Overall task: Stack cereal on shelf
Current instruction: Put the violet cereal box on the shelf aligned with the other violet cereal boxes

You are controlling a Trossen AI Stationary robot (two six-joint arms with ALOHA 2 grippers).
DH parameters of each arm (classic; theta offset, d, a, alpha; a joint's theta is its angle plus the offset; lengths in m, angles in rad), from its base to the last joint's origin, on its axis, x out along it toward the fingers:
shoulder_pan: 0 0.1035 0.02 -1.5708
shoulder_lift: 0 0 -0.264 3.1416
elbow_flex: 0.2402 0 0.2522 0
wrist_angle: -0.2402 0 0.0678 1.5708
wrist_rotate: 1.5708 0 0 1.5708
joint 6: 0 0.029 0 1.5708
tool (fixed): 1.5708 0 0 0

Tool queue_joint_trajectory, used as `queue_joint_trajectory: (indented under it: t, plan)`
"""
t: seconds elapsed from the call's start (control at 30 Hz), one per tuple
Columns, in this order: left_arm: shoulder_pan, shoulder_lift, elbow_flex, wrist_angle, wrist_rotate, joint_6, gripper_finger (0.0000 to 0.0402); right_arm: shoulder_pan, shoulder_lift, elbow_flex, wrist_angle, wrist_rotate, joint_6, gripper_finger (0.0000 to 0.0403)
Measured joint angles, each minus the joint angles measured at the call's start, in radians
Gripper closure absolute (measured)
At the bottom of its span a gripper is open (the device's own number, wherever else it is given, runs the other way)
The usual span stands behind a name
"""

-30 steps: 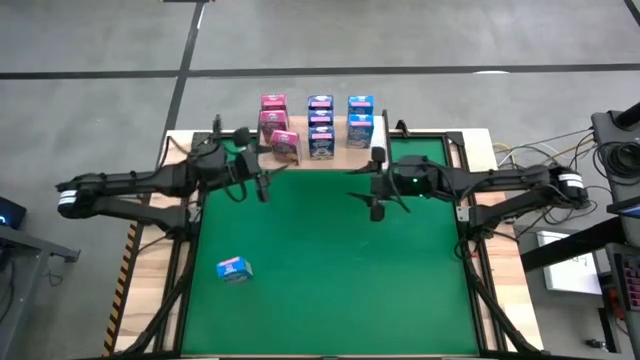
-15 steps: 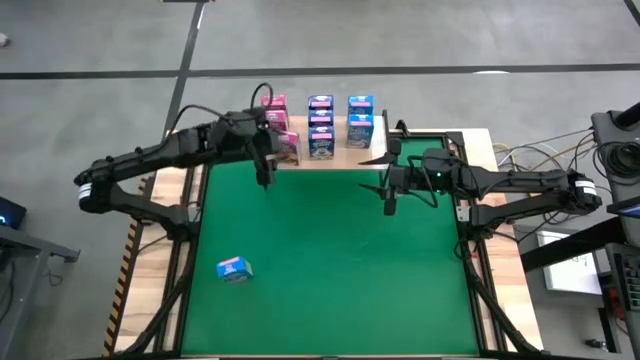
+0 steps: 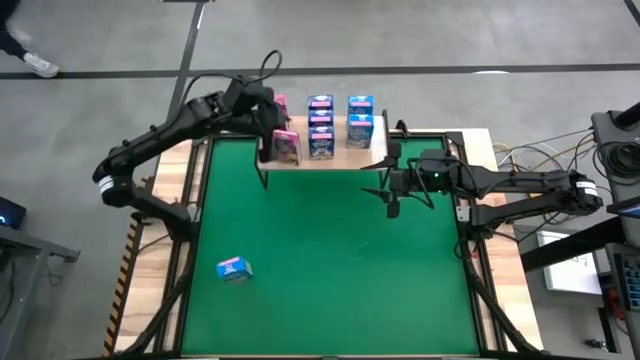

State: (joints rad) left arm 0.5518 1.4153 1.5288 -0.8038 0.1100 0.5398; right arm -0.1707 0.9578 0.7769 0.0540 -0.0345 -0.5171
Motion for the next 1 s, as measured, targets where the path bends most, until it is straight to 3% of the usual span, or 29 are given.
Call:
queue_joint_trajectory:
  t: [0.23,0.67,1.0]
  plan:
    - [0.035,0.053,0.031,-0.040,0.036,0.055,0.0141,0.000,-0.003,-0.001,-0.019,0.000,0.008,0.0174]
    - [0.035,0.004,0.029,-0.062,0.067,0.068,0.0141,0.000,-0.002,-0.001,-0.020,0.000,0.026,0.0174]
    - [0.060,0.044,0.027,-0.096,0.091,0.106,0.0141,0.000,-0.002,-0.001,-0.020,0.000,0.026,0.0174]
